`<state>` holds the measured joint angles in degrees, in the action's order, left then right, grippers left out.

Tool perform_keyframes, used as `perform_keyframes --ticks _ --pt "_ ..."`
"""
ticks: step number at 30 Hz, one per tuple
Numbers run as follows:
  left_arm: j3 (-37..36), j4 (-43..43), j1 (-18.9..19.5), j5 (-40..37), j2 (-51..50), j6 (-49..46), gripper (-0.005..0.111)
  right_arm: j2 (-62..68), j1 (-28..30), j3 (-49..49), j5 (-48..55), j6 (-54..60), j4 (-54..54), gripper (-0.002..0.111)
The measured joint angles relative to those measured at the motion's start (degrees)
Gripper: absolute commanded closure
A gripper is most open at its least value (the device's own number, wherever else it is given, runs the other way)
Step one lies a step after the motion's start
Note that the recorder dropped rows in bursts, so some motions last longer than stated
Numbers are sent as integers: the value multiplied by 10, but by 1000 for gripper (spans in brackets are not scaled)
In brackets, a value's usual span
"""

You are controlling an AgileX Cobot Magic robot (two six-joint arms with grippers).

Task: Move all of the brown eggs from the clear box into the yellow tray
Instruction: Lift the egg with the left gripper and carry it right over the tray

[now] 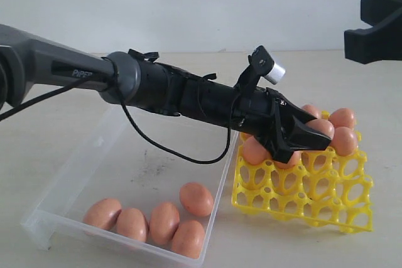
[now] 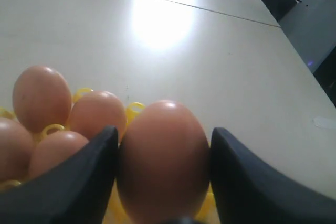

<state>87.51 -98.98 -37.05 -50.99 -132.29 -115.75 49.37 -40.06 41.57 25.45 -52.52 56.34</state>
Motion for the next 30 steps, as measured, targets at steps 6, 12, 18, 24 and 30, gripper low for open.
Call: perform_keyframes --ticks 6,12,18,24,30 --pt "37 0 0 -6 -28 2 103 0 0 0 -5 0 0 108" --pt "47 -3 0 -16 -44 3 103 0 0 0 -5 2 0 108" --pt "48 -3 0 -18 -51 3 103 0 0 0 -7 4 0 108" --pt "48 -3 -8 -18 -51 -22 103 0 0 0 -7 5 0 108" --pt "48 -3 -18 -12 -51 -38 103 0 0 0 -7 6 0 108"
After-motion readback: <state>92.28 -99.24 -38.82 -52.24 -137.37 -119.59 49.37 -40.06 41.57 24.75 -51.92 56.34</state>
